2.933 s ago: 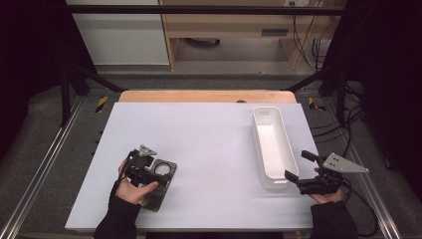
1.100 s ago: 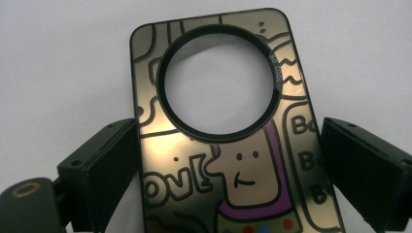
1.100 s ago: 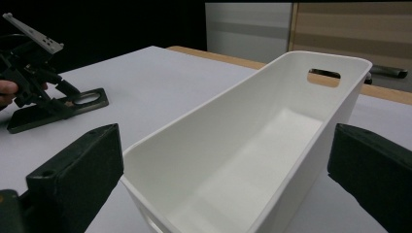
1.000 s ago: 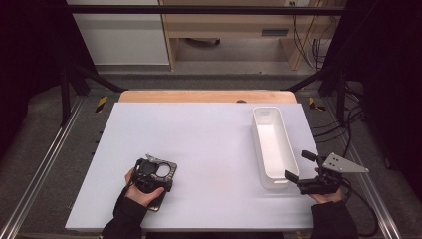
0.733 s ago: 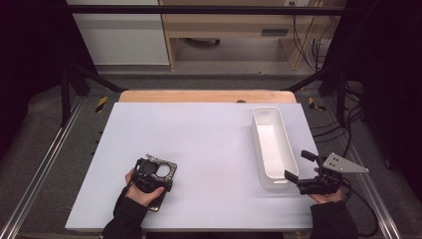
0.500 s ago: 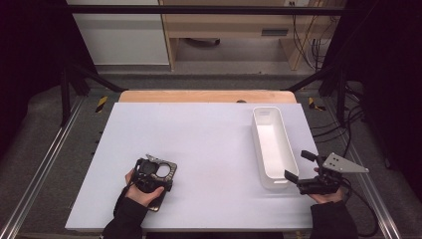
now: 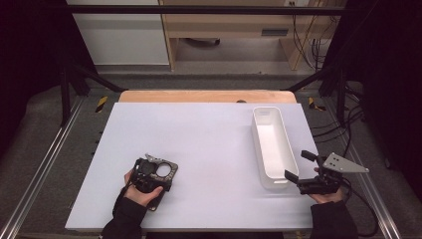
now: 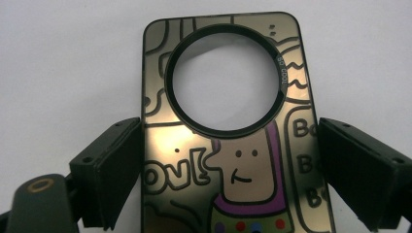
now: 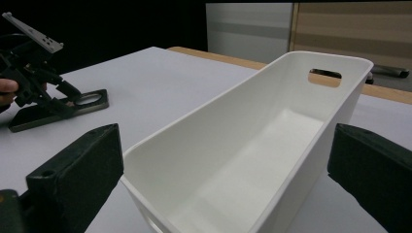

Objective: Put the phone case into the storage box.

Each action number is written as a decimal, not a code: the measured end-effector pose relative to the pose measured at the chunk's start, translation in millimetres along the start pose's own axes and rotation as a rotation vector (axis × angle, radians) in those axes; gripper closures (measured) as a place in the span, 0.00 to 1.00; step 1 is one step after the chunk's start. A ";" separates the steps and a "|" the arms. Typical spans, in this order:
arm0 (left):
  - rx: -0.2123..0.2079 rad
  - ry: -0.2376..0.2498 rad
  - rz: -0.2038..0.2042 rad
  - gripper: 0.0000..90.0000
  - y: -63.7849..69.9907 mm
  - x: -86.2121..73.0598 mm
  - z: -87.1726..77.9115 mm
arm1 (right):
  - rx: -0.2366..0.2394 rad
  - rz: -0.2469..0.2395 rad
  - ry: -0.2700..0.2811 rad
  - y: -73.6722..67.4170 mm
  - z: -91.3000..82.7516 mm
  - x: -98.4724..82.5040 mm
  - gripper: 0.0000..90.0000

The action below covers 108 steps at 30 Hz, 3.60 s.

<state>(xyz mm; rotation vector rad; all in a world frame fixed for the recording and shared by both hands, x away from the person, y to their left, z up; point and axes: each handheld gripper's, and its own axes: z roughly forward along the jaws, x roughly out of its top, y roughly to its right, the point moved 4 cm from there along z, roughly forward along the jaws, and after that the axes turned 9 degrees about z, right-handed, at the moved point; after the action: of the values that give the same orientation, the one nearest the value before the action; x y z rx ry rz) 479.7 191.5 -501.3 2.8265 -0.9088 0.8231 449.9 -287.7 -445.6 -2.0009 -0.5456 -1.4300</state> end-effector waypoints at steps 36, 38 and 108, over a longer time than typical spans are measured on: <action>-0.049 0.121 0.079 0.12 9.2 11.3 -32.3 | 0.003 -0.003 0.003 -0.5 -1.0 1.1 0.00; -0.054 0.131 0.082 0.12 10.5 12.4 -35.4 | 0.004 -0.002 0.003 -0.6 -1.0 1.1 0.00; -0.231 0.295 0.270 0.12 55.5 34.5 -79.1 | 0.176 -0.096 -0.093 -55.7 28.5 10.7 0.00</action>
<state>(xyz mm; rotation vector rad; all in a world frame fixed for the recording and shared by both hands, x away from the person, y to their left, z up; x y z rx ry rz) 435.1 144.5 -421.8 2.3398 -1.2574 1.0507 437.3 -227.8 -428.6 -1.9298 -0.7900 -1.3000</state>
